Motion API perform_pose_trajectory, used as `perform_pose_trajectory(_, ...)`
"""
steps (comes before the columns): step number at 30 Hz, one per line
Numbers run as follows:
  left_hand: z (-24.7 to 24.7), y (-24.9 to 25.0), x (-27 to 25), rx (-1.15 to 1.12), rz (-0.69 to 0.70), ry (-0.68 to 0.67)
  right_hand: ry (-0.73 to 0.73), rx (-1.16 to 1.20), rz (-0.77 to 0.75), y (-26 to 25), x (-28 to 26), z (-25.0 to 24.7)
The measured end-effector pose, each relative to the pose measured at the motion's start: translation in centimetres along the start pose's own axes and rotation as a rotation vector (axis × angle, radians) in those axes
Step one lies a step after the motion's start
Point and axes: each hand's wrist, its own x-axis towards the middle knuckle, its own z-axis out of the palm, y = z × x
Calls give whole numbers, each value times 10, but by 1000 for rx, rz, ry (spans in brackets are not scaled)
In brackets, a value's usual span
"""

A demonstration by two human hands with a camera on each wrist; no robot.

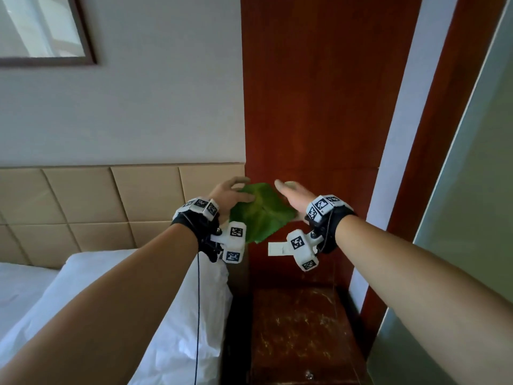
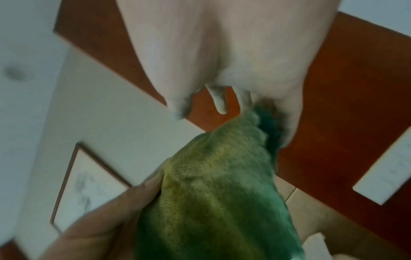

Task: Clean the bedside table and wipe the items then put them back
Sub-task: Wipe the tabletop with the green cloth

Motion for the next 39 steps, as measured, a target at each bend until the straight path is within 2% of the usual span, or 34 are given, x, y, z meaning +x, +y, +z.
perform_pose_trajectory(2, 3, 5, 0, -93, 7, 28, -80, 205, 108, 5, -2, -1)
perform_pose_trajectory(3, 5, 7, 0, -143, -4, 36, -92, 223, 112, 4, -5, -1)
perform_pose_trajectory(7, 13, 8, 6, -221, -46, 53, -56, 187, 110, 11, -7, 2)
perform_pose_trajectory(10, 15, 4, 13, -157, -24, 117, -4, 330, 97, 22, 2, 2)
perform_pose_trajectory(12, 15, 2, 17, -65, 5, 126, 56, 362, 29, 28, 11, -1)
perform_pose_trajectory(14, 15, 0, 20, 46, 34, 135, 118, 297, -49, 21, 4, -4)
perform_pose_trajectory(17, 13, 0, 23, 360, 152, 96, 144, 193, -147, 14, -3, -9)
perform_pose_trajectory(19, 15, 2, 22, 586, 210, 39, 132, 48, -212, 12, -5, -14)
perform_pose_trajectory(21, 17, 4, 24, 754, 257, 40, 123, -127, -253, 10, -4, -19)
perform_pose_trajectory(25, 21, 7, 27, 917, 330, 52, 132, -351, -232, 6, -2, -18)
perform_pose_trajectory(30, 20, 6, 35, 945, 352, 88, 155, -429, -223, 5, -3, -19)
perform_pose_trajectory(35, 16, 3, 43, 742, 289, 52, 99, -167, -137, 9, -1, -22)
perform_pose_trajectory(39, 15, -2, 50, 712, 243, 45, 223, -96, -90, 16, 2, -19)
